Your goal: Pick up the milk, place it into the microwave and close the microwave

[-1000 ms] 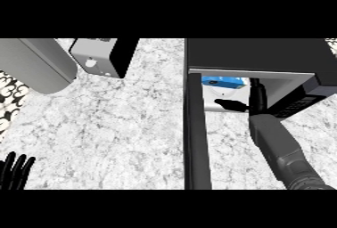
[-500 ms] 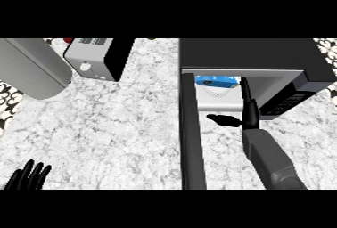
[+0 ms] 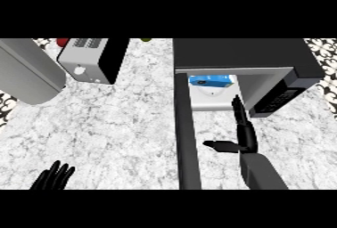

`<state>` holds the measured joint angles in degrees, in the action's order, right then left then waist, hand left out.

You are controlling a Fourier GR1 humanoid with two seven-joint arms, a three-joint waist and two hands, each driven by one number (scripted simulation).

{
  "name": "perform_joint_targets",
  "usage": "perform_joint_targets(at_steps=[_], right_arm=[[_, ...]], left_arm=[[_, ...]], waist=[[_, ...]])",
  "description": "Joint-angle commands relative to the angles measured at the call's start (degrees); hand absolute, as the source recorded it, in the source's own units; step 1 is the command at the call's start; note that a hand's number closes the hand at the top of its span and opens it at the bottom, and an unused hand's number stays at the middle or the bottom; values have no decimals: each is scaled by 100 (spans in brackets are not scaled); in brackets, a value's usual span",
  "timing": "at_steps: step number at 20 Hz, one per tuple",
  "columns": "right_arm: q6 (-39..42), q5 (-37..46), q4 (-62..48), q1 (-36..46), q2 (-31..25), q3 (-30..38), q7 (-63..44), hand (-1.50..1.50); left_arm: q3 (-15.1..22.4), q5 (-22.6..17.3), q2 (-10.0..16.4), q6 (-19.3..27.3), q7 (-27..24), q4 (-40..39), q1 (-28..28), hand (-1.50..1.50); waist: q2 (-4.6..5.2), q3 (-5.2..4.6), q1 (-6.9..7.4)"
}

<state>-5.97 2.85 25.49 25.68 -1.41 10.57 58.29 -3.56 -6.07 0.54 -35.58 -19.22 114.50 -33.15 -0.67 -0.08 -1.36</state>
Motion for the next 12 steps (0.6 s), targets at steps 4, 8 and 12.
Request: perform_joint_targets(at_steps=[4, 8, 12], right_arm=[[534, -93, 1771, -1577, -143, -423, -163, -150], [1153, -549, 2779, -2331, -96, -462, -374, -150], [1645, -909, 4268, -3349, -546, -502, -831, 150]], left_arm=[[414, 396, 154, -161, 230, -31, 349, -150], [1123, 958, -50, 490, 480, -25, 775, 150], [1443, 1285, -52, 421, 364, -121, 653, 150]], waist=[[13, -3, -14], [21, -1, -35], [7, -7, -63]])
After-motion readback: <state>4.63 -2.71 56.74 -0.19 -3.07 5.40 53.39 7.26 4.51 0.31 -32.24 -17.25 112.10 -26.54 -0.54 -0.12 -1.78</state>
